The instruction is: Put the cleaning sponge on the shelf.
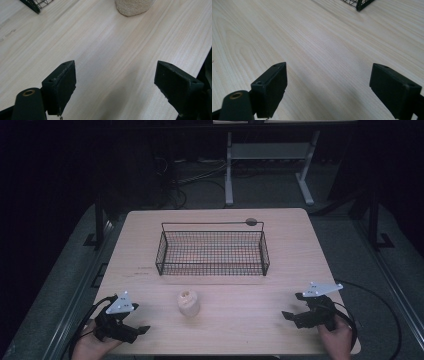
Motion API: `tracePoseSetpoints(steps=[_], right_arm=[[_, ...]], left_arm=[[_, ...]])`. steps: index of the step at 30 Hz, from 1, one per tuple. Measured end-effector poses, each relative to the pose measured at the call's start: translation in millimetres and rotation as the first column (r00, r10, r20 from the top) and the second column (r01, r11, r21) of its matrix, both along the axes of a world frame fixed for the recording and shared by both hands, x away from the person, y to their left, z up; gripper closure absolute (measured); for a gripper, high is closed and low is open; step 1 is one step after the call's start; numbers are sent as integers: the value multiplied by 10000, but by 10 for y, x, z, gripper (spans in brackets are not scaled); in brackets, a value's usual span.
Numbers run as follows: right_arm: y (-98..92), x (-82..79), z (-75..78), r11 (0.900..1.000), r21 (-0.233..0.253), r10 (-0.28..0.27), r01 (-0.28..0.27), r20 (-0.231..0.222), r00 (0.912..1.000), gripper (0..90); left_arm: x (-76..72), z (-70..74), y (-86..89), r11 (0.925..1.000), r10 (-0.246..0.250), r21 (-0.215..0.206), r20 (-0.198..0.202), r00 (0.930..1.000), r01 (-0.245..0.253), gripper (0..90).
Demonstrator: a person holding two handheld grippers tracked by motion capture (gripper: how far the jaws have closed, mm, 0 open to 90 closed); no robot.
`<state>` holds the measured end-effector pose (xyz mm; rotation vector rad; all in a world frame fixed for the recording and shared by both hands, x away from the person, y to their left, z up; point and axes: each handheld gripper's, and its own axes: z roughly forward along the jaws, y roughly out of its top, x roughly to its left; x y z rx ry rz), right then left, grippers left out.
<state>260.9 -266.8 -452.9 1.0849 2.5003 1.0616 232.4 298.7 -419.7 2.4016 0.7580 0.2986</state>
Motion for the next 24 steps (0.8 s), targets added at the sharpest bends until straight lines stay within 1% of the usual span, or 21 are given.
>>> tracePoseSetpoints(steps=[5, 8, 11, 12, 15, 17, 18, 19, 20, 22, 24], right_arm=[[5, -5, -3, 10000, -20, 28, -28, -5, 10000, 142], [6, -10, 5, 10000, -30, 75, -75, 78, 9999, 142], [15, -13, 9, 10000, -1, 45, -45, 51, 10000, 142], [18, -12, 6, 10000, -34, 70, -70, 66, 10000, 142], [21, -13, 5, 10000, -26, 71, -71, 66, 10000, 142], [20, -21, 14, 10000, -39, 67, -66, 115, 9999, 142], [18, -29, 27, 10000, -48, 34, -33, 172, 9998, 142], [15, -32, 30, 10000, -40, -12, 12, 196, 9998, 142], [10, -33, 29, 10000, -22, -33, 33, 203, 9998, 142], [7, -35, 28, 10000, -4, -36, 37, 187, 9998, 142], [19, -37, 24, 10000, -43, -23, 24, 163, 9999, 142]], left_arm=[[14, 8, 1, 9998, 1, -193, -183, 9998, -5, 168], [20, 2, -7, 9999, 11, -111, -232, 9997, -13, 168], [21, -7, -13, 10000, 33, -55, -256, 9997, -34, 168], [21, 6, -17, 10000, -23, -6, -218, 9998, 22, 168], [25, 25, -30, 10000, -75, -50, -205, 9998, 74, 168], [33, 28, -56, 9999, -88, 55, -156, 9998, 88, 168], [45, 38, -83, 9997, -203, 115, -237, 9995, 206, 168], [45, 38, -83, 9997, -203, 115, -237, 9995, 206, 168], [57, 58, -110, 9993, -340, 115, -178, 9993, 342, 168], [66, 71, -123, 9991, -395, 135, -207, 9990, 398, 169], [92, 106, -170, 9976, -625, 268, -212, 9978, 631, 168]])
